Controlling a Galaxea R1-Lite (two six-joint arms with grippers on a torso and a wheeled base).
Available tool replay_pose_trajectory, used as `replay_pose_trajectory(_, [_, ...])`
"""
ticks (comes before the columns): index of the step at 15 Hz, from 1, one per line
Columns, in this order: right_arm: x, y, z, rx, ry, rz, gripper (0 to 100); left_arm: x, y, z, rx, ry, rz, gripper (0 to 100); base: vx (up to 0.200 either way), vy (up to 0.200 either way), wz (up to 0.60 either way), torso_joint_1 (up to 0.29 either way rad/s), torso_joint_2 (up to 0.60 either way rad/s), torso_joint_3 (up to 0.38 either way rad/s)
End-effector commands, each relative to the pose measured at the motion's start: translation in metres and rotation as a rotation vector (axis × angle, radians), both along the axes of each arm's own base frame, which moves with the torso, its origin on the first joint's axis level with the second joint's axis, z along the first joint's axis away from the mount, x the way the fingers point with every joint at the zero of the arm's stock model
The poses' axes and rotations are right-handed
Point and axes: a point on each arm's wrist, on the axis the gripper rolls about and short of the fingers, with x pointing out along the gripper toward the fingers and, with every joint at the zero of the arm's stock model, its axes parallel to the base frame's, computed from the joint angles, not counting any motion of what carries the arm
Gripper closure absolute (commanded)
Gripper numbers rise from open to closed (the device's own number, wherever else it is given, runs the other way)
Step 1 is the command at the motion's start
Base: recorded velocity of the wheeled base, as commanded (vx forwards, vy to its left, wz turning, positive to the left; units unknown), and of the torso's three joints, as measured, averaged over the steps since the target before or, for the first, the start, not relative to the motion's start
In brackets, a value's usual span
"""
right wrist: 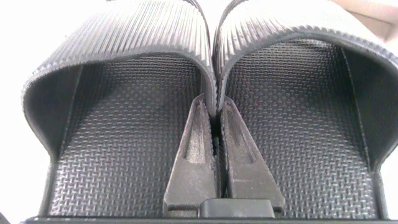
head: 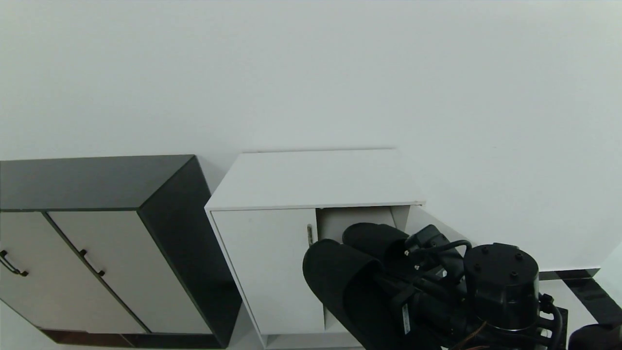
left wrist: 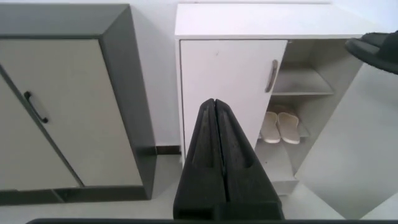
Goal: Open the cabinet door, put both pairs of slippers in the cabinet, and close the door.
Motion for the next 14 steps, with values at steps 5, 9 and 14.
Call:
replay_pose_trajectory(5, [0.0003,0.0002,-0.0020,0.001,0.001,0.001,100,0.0000,0.0000,0.0001,-0.001,-0.001,0.002,100,0.000,0.000,0.00,0.000,0.00,0.000])
replay_pose_trajectory(9, [-0.0015,-0.0009,-0.0047,0.012,0.001,0.030,100,0.0000,0.0000,0.0001,-0.001,-0.001,0.002,100,0.000,0.000,0.00,-0.031,0.07,0.032])
replay_pose_trajectory(14, [-0.0013,-0.0007,-0.0045,0.014,-0.003,0.030,100,0.0000,0.0000,0.0001,-0.001,-0.001,0.002,100,0.000,0.000,0.00,-0.180,0.36,0.181])
